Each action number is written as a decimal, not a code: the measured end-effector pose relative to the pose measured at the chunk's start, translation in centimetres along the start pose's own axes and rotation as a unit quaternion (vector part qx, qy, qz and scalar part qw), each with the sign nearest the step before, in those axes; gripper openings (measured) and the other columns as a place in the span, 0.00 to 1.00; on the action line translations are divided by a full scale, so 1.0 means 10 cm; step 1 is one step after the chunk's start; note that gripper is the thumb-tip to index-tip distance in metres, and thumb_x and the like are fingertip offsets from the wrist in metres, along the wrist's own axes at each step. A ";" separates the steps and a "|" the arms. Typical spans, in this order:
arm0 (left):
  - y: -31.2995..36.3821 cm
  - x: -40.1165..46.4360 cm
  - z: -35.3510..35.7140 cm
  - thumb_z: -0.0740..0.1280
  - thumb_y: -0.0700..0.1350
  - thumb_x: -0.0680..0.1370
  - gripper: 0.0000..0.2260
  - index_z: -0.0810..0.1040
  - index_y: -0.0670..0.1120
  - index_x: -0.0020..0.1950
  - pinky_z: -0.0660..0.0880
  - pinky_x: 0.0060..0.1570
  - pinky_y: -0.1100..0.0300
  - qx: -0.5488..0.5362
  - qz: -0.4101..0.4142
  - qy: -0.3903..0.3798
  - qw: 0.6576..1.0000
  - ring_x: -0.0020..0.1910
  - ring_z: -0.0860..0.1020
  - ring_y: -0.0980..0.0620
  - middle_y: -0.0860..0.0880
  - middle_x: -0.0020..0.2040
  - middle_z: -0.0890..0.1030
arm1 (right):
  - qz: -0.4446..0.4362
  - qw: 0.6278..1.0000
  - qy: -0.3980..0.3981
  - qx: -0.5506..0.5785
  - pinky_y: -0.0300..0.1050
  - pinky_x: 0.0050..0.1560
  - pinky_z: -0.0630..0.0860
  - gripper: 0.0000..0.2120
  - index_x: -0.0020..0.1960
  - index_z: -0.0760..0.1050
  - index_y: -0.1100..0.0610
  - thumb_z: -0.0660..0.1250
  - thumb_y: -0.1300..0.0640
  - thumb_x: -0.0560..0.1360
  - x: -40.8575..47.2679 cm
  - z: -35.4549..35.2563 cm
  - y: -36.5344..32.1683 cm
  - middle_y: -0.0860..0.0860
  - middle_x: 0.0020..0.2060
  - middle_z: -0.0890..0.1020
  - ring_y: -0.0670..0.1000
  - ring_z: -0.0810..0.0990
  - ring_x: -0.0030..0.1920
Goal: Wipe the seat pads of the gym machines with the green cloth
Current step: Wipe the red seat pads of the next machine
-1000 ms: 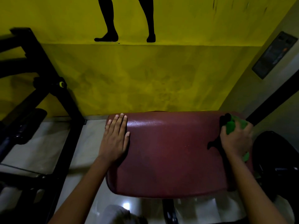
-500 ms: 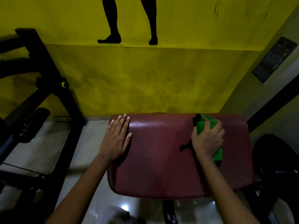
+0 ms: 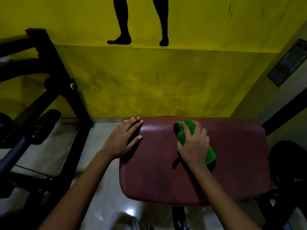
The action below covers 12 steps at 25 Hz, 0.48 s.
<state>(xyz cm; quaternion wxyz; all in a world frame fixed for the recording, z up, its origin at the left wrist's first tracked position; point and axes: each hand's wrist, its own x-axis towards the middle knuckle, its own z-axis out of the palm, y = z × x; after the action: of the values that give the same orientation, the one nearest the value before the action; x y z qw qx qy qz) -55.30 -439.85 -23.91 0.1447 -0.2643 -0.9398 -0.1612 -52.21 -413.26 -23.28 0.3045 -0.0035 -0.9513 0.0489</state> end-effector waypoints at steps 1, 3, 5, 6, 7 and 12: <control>-0.03 0.02 -0.02 0.53 0.60 0.80 0.26 0.66 0.47 0.74 0.63 0.69 0.50 -0.014 0.000 -0.003 1.000 0.72 0.64 0.48 0.47 0.73 0.68 | -0.059 0.998 -0.005 0.004 0.49 0.38 0.73 0.34 0.62 0.75 0.54 0.77 0.48 0.57 -0.13 0.03 -0.13 0.62 0.59 0.75 0.59 0.74 0.43; -0.10 0.06 -0.04 0.52 0.61 0.80 0.26 0.66 0.49 0.74 0.62 0.70 0.50 -0.035 0.004 -0.017 0.999 0.72 0.64 0.48 0.48 0.73 0.67 | -0.225 0.974 -0.038 0.002 0.47 0.36 0.70 0.41 0.65 0.71 0.53 0.76 0.46 0.54 -0.42 0.05 -0.29 0.60 0.60 0.71 0.57 0.70 0.43; -0.15 0.09 -0.06 0.50 0.61 0.80 0.26 0.65 0.50 0.74 0.60 0.71 0.51 -0.050 0.010 -0.032 0.998 0.73 0.62 0.49 0.48 0.73 0.66 | -0.316 0.947 -0.056 -0.012 0.46 0.36 0.69 0.42 0.64 0.71 0.52 0.76 0.45 0.51 -0.35 0.03 -0.25 0.60 0.60 0.72 0.56 0.68 0.44; -0.17 0.10 -0.07 0.49 0.61 0.80 0.26 0.64 0.51 0.75 0.58 0.71 0.53 -0.058 0.012 -0.039 0.997 0.74 0.61 0.49 0.49 0.74 0.65 | -0.296 0.953 -0.056 -0.016 0.46 0.35 0.70 0.41 0.63 0.73 0.52 0.77 0.46 0.51 -0.21 0.03 -0.23 0.60 0.59 0.74 0.57 0.69 0.44; -0.19 0.11 -0.09 0.48 0.61 0.80 0.26 0.63 0.52 0.75 0.55 0.71 0.54 -0.068 0.013 -0.049 0.996 0.74 0.59 0.50 0.49 0.74 0.64 | -0.230 0.972 -0.051 -0.013 0.47 0.35 0.71 0.39 0.62 0.75 0.52 0.78 0.48 0.52 -0.06 0.02 -0.25 0.60 0.57 0.76 0.58 0.71 0.44; -0.31 0.15 -0.14 0.46 0.62 0.79 0.27 0.62 0.53 0.75 0.56 0.69 0.60 -0.126 0.014 -0.093 0.988 0.74 0.57 0.53 0.51 0.75 0.64 | -0.068 0.998 -0.016 0.004 0.48 0.38 0.72 0.35 0.63 0.75 0.53 0.76 0.48 0.57 -0.05 0.05 -0.65 0.61 0.59 0.75 0.59 0.73 0.44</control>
<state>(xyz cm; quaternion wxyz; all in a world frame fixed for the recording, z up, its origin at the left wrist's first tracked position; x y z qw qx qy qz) -57.94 -442.25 -22.80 0.0246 -0.3075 -0.9176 -0.2507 -51.97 -419.80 -23.31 0.2914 0.0635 -0.9540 0.0319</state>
